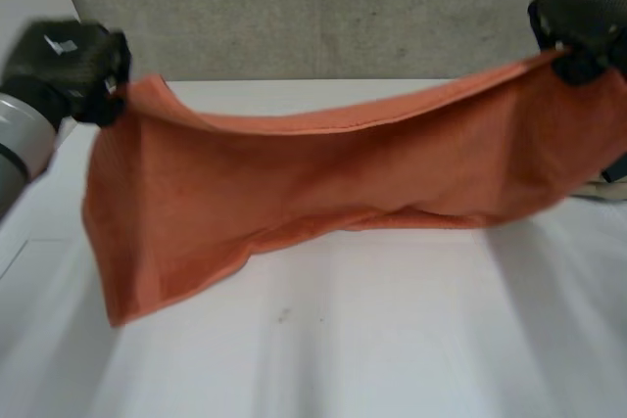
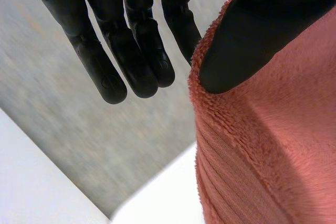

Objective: Fold the laundry.

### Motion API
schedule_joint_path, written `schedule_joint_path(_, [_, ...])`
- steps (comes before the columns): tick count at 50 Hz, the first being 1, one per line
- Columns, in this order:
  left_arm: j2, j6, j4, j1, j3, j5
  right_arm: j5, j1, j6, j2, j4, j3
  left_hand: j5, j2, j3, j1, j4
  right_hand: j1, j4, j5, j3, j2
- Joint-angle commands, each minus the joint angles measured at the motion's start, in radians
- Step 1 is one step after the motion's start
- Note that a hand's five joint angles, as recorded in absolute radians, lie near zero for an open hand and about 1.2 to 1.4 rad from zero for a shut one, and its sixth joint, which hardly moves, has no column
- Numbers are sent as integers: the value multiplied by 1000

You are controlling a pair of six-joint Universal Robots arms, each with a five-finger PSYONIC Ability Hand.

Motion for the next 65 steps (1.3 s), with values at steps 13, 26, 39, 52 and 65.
schedule_joint_path(13, [-487,-127,590,-63,739,-31,266,59,25,296,-869,-273,234,198,202,272,194,267,200,244,211,220])
schedule_joint_path(26, [-496,-197,641,-21,547,-99,174,65,29,280,-794,-113,234,198,202,272,194,267,200,244,211,220])
schedule_joint_path(39, [-433,-142,613,-29,-23,71,19,50,7,449,-578,113,234,198,202,272,194,267,200,244,211,220])
schedule_joint_path(52, [-88,197,96,43,-382,-27,73,35,-208,275,-83,260,234,198,202,272,194,267,200,244,211,220])
schedule_joint_path(65, [219,387,-266,57,-523,13,125,-36,-587,1,165,480,234,198,202,272,194,267,200,244,211,220])
